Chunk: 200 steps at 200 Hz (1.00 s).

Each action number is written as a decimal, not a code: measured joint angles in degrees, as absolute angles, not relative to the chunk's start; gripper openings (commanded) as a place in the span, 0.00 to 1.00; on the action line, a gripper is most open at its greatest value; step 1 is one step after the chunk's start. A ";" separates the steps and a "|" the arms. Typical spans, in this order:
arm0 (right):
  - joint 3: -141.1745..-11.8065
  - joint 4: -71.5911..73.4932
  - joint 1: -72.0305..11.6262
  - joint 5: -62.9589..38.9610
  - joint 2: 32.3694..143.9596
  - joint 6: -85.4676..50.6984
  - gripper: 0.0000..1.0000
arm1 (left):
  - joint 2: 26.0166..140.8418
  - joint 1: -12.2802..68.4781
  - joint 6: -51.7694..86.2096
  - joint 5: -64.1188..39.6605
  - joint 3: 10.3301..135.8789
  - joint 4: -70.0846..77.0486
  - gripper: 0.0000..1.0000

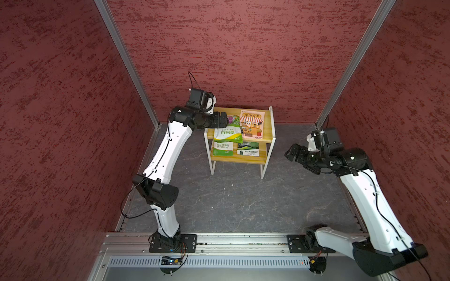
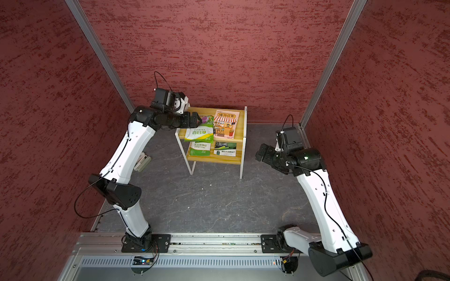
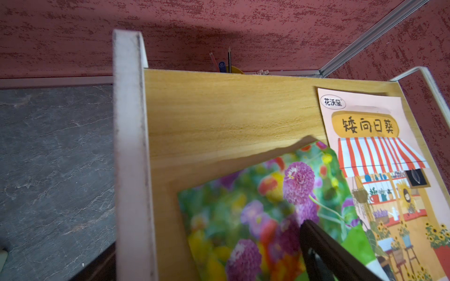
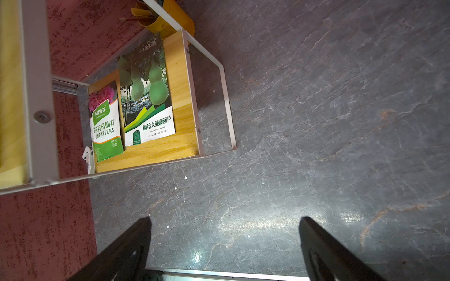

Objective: Take the seed bag off the shelf
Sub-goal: Move the seed packet to the shelf, then pick up the seed packet from the shelf.

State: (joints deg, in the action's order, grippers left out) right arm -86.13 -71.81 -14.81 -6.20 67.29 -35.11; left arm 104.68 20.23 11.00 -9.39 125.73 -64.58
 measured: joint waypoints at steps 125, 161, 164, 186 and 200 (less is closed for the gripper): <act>-86.13 -71.79 -14.81 -6.13 66.61 -35.42 0.98 | 104.73 20.27 11.03 -8.47 128.07 -63.51 1.00; -86.13 -71.77 -14.81 -6.15 66.63 -35.62 0.98 | 104.73 20.14 11.18 -8.38 130.58 -62.57 1.00; -86.13 -71.77 -14.81 -6.13 66.63 -35.62 0.98 | 104.73 20.05 11.27 -8.32 130.85 -62.59 1.00; -86.13 -71.77 -14.81 -6.15 66.65 -35.62 0.98 | 104.71 18.74 12.40 -8.45 133.80 -62.63 1.00; -86.13 -71.79 -14.81 -6.15 66.70 -35.59 0.98 | 104.44 16.62 13.98 -8.97 136.29 -63.51 1.00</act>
